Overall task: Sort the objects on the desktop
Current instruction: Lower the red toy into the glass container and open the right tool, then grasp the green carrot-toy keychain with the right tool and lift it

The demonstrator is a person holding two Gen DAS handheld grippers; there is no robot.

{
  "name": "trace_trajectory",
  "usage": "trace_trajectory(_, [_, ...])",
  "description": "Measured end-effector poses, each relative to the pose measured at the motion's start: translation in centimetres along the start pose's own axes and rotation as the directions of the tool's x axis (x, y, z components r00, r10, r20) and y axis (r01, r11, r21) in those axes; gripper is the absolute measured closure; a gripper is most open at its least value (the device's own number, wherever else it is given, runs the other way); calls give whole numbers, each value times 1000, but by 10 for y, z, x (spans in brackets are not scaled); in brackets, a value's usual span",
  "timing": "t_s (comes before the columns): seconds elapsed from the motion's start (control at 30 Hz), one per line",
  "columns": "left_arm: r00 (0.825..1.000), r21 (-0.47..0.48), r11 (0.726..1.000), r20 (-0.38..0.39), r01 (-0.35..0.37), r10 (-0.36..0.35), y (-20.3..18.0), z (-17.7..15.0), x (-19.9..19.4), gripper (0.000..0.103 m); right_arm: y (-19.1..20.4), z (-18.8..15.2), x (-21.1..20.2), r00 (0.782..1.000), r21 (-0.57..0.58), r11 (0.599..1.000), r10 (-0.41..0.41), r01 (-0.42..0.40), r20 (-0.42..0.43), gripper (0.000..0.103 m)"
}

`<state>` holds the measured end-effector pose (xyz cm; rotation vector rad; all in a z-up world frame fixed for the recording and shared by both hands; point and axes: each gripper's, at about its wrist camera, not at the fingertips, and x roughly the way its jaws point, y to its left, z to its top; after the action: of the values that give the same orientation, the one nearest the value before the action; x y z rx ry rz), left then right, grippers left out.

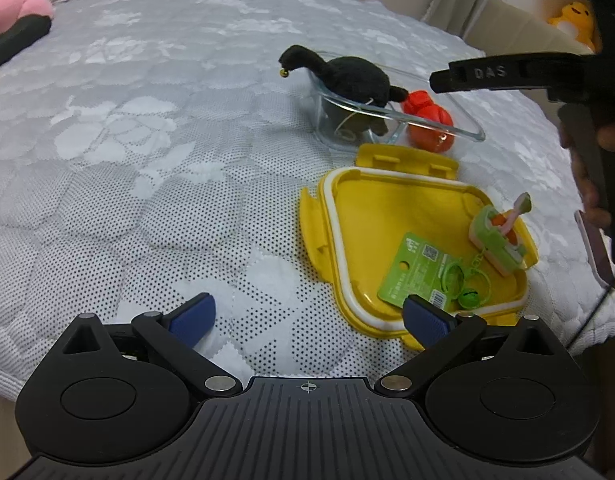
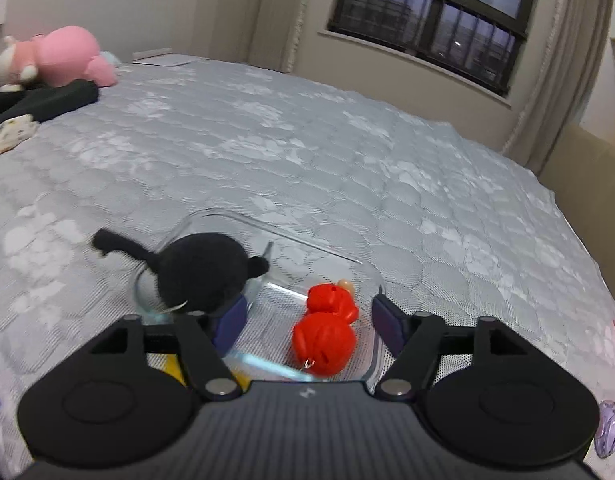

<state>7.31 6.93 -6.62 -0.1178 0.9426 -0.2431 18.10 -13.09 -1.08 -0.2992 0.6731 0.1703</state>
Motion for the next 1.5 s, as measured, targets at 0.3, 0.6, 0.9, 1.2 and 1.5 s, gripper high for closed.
trace_trajectory(0.3, [1000,-24,999,9,-23,23,6,1,-4,0,-15,-47,-31,991,-42,993,111,-114,-71,24])
trace_trajectory(0.6, [1000,15,1000,7,-17,16,0,-1,-5,0,4,-77,-17,976,-148,978,122,-150,-183,22])
trace_trajectory(0.9, [1000,-2,1000,-3,-9,9,5,1,0,0,-22,-63,-26,964,69,977,209,-200,-166,51])
trace_trajectory(1.2, [1000,10,1000,-1,8,-8,5,0,2,0,-55,37,-69,974,167,960,211,-223,83,51])
trace_trajectory(1.5, [1000,-36,999,10,28,-28,22,-2,1,0,-32,72,-10,999,106,994,14,-18,40,51])
